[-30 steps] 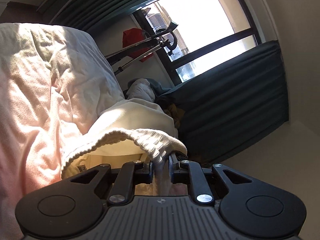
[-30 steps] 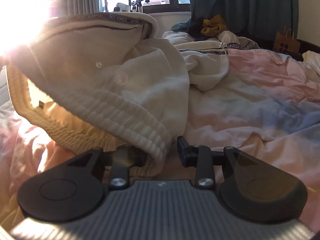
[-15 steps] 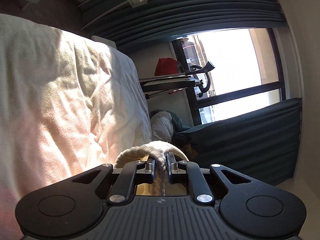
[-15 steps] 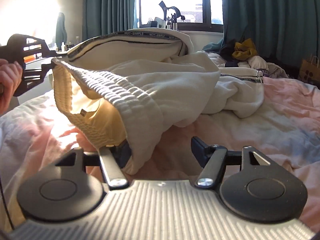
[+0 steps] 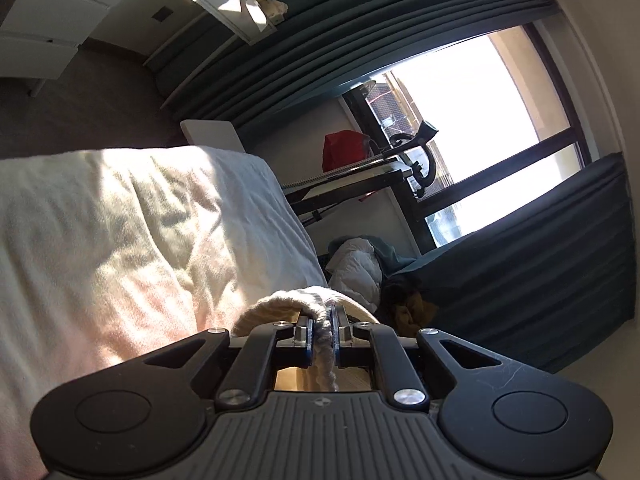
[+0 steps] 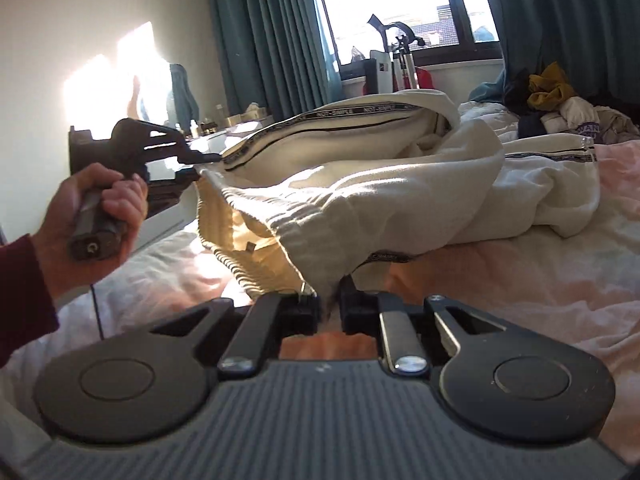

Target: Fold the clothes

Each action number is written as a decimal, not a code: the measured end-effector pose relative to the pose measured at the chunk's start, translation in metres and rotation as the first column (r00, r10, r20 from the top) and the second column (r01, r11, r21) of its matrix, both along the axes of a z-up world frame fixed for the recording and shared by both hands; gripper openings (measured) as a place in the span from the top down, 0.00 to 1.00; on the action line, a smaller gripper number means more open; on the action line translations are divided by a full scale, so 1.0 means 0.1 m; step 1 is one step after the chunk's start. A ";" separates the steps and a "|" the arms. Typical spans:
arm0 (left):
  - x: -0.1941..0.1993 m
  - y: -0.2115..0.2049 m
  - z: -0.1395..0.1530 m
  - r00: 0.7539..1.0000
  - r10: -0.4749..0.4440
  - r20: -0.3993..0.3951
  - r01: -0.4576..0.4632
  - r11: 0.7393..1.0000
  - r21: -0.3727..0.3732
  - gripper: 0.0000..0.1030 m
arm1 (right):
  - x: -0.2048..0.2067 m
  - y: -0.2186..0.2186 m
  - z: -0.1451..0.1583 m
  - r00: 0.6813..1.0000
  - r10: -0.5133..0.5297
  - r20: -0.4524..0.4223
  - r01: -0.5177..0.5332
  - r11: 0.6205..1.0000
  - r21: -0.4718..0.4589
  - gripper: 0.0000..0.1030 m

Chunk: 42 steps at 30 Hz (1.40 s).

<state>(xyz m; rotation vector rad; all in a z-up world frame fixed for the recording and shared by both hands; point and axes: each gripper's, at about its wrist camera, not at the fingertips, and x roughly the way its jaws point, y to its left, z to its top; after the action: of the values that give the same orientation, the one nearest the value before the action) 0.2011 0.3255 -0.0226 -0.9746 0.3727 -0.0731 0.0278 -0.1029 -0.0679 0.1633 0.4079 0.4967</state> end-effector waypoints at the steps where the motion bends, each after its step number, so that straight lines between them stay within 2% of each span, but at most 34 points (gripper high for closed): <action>1: 0.00 0.05 0.13 1.000 -0.001 0.011 0.000 0.999 0.032 0.92 | -0.06 0.05 0.07 1.000 0.028 0.006 -0.028 0.999 0.024 0.87; 6: 0.00 0.40 0.77 0.999 0.005 0.033 -0.010 0.988 0.155 0.92 | -0.26 0.48 0.38 0.986 0.153 0.060 -0.158 0.983 0.095 0.87; 10: 0.08 0.76 0.93 0.998 0.068 -0.009 -0.064 0.965 0.254 0.92 | -0.19 1.01 0.51 0.962 0.260 0.083 -0.269 0.954 0.131 0.87; 12: 0.15 0.98 0.82 0.991 0.114 -0.063 -0.092 0.953 0.290 0.92 | -0.13 1.31 0.48 0.948 0.308 0.081 -0.316 0.940 0.129 0.87; 14: 0.19 1.19 0.58 0.979 0.154 -0.135 -0.106 0.945 0.308 0.92 | -0.01 1.59 0.36 0.935 0.350 0.061 -0.355 0.926 0.127 0.87; 17: 0.24 1.52 0.14 0.946 0.209 -0.248 -0.121 0.937 0.329 0.92 | 0.20 1.91 0.05 0.922 0.387 -0.025 -0.382 0.917 0.112 0.87; 21: 0.24 1.76 -0.21 0.924 0.218 -0.314 -0.120 0.945 0.305 0.91 | 0.34 2.12 -0.32 0.896 0.433 -0.098 -0.423 0.900 0.106 0.87; 25: 0.12 1.82 -0.20 0.933 0.201 -0.300 -0.109 0.948 0.298 0.89 | 0.34 2.11 -0.26 0.892 0.443 -0.091 -0.434 0.895 0.101 0.83; 28: -0.07 1.75 -0.06 0.936 0.208 -0.285 -0.112 0.941 0.319 0.66 | 0.29 2.03 -0.16 0.887 0.452 -0.091 -0.444 0.891 0.091 0.75; 29: -0.14 1.71 -0.01 0.937 0.214 -0.276 -0.114 0.935 0.335 0.54 | 0.24 1.99 -0.11 0.889 0.450 -0.088 -0.445 0.893 0.074 0.69; 30: -0.21 1.67 0.05 0.938 0.220 -0.267 -0.117 0.929 0.352 0.45 | 0.19 1.96 -0.07 0.890 0.448 -0.085 -0.445 0.894 0.057 0.60; 31: -0.30 1.61 0.11 0.941 0.224 -0.253 -0.121 0.922 0.367 0.40 | 0.14 1.92 -0.02 0.891 0.446 -0.082 -0.444 0.895 0.040 0.54; 33: -0.52 1.49 0.20 0.948 0.218 -0.231 -0.120 0.919 0.376 0.26 | 0.04 1.84 0.07 0.893 0.443 -0.075 -0.444 0.896 0.007 0.32; 36: -0.83 1.27 0.33 0.954 0.196 -0.228 -0.087 0.906 0.415 0.23 | -0.16 1.58 0.22 0.908 0.415 -0.055 -0.417 0.909 -0.017 0.20; 38: -1.01 1.04 0.43 0.957 0.187 -0.221 -0.065 0.881 0.468 0.23 | -0.27 1.31 0.33 0.923 0.381 -0.047 -0.383 0.924 -0.017 0.20; 42: -1.29 0.49 0.56 0.976 0.115 -0.185 -0.003 0.858 0.514 0.22 | -0.45 0.80 0.57 0.957 0.288 -0.033 -0.289 0.957 -0.035 0.20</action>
<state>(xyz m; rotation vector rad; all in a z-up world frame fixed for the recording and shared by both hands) 0.0716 0.3740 0.0336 -0.4608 0.5247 0.1825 -0.0172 -0.0230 -0.0111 0.0720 0.4709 0.7747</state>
